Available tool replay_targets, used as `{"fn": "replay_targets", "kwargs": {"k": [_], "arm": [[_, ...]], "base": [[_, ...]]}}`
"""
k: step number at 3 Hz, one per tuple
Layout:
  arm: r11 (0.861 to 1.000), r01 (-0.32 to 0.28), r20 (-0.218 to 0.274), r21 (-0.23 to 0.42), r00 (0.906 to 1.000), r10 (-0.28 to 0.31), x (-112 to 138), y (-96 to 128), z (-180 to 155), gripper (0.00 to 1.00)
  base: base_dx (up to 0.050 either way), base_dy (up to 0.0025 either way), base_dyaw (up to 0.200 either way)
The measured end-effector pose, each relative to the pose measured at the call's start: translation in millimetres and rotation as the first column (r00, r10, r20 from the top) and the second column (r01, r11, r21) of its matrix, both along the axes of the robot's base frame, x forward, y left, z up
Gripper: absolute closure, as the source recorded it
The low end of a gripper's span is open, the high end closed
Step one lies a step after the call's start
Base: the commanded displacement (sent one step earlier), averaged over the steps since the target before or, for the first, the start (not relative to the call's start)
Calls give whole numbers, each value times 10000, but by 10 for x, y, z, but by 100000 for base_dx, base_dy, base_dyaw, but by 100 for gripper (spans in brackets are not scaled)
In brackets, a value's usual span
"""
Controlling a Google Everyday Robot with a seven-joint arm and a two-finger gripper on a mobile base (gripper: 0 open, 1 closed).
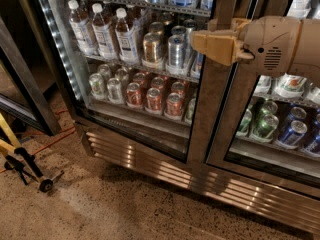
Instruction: Open left fridge door
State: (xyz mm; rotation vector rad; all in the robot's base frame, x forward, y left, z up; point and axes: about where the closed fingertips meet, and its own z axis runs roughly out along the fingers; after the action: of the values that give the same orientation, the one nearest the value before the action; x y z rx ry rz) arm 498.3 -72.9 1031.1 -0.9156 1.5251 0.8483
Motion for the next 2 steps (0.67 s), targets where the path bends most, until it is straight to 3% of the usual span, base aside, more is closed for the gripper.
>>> {"fn": "replay_targets", "kwargs": {"k": [2], "arm": [[10000, 0, 0, 0, 10000, 0, 0, 0, 0, 100]], "base": [[-5001, -1, 4]]}}
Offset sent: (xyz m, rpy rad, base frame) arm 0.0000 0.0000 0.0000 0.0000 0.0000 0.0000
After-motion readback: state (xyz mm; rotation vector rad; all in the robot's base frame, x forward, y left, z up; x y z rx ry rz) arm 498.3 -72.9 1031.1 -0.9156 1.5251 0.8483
